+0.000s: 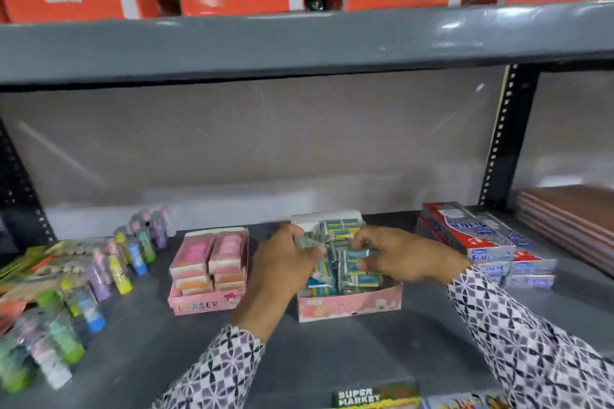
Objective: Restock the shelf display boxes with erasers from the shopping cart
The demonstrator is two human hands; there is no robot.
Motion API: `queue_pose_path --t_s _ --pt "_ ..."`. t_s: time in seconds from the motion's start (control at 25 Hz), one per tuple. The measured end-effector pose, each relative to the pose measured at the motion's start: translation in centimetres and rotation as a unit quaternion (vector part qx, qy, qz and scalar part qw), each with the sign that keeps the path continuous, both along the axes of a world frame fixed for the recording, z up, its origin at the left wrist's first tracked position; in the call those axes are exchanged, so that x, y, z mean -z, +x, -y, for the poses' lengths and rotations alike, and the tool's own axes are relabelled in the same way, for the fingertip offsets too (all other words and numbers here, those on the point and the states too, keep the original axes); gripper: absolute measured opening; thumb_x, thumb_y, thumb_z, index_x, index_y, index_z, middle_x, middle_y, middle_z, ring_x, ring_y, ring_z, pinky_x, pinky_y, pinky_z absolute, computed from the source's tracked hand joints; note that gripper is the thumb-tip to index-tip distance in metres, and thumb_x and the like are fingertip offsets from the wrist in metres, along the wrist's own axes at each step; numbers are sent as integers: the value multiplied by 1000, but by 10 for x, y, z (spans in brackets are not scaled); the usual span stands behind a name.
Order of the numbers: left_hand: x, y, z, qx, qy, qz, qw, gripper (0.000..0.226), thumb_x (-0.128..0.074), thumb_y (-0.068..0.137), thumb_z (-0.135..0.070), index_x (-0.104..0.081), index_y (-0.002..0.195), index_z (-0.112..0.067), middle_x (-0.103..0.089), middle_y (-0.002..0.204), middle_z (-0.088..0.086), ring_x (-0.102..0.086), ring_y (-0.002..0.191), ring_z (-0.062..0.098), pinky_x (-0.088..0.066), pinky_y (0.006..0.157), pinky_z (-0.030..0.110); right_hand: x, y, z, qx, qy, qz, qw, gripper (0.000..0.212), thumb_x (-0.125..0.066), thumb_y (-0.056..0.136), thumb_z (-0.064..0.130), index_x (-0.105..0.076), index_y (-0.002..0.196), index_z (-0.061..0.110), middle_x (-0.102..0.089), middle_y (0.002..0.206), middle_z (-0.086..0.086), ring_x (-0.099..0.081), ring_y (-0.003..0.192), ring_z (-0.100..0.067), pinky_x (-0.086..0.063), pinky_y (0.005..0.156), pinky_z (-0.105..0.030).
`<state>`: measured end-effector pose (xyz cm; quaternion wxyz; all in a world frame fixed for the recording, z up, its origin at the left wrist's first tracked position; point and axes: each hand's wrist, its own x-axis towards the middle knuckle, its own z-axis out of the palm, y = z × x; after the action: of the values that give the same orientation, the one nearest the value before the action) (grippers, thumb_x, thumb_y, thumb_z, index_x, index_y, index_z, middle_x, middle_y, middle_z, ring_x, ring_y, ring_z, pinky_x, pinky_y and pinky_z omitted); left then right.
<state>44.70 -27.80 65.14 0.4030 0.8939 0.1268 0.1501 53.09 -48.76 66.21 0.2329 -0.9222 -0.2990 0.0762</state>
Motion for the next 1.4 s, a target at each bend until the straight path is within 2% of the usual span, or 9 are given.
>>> queue_pose_path --t_s 0.24,0.4,0.48,0.6,0.76,0.96,1.16,1.28,1.4 --pt "6 -20 2 20 222 28 974 34 -57 100 -41 -71 127 -27 -55 120 -5 -63 106 17 -52 101 39 4 -18 11 -50 -37 144 988 29 -61 98 41 -66 125 32 -59 126 14 -48 123 -12 -37 103 -50" --pt "12 -35 9 153 334 -85 926 74 -17 104 -66 -33 163 -26 -27 172 -12 -14 161 12 -10 131 46 19 -50 22 -95 -44 147 984 41 -39 106 52 -61 133 30 -60 144 17 -53 133 -9 -29 113 -50" --pt "11 -40 7 165 347 -106 917 70 -12 105 -64 -42 158 -29 -35 169 -12 -24 158 9 -8 131 51 23 -60 28 -97 -72 130 984 50 -33 106 57 -50 146 33 -43 159 19 -38 147 -5 -8 126 -54" --pt "7 -37 5 144 360 -60 920 66 -11 101 -59 -67 122 -29 -68 130 -11 -58 127 10 -30 124 55 18 -49 21 -79 -25 118 990 39 -40 107 49 -64 127 26 -69 131 8 -63 120 -11 2 128 -49" --pt "4 -27 9 125 391 -106 906 49 -31 108 -45 -56 148 -30 -58 154 -7 -53 141 17 -17 127 56 10 -20 3 -67 -57 149 985 32 -45 107 37 -70 113 19 -76 109 0 -70 98 -23 -17 126 -49" --pt "-18 4 12 102 339 -48 934 30 -47 106 -35 -74 114 -21 -74 99 5 -71 92 26 -52 107 47 -11 13 -18 -52 -53 166 983 27 -51 100 28 -75 96 16 -77 96 -7 -70 89 -26 -55 89 -39" --pt "-5 26 8 169 353 -160 906 61 -31 110 -50 -41 159 -15 -36 169 10 -37 154 30 -26 127 55 5 41 -32 -66 -106 138 983 41 -38 104 46 -66 114 17 -69 128 -10 -64 114 -35 -49 99 -51" --pt "8 29 11 175 388 -195 884 75 -14 107 -60 -11 167 -14 -5 177 6 -6 164 22 -3 131 59 11 47 -30 -63 -123 124 983 54 -33 107 51 -48 148 19 -38 165 -7 -39 148 -33 -30 119 -58" --pt "2 28 13 168 353 -198 899 78 -9 105 -65 -9 168 -18 -4 177 3 -7 164 22 -2 131 58 9 39 -30 -58 -143 85 984 63 -29 108 51 -25 161 17 -15 172 -8 -14 159 -28 -18 125 -59"
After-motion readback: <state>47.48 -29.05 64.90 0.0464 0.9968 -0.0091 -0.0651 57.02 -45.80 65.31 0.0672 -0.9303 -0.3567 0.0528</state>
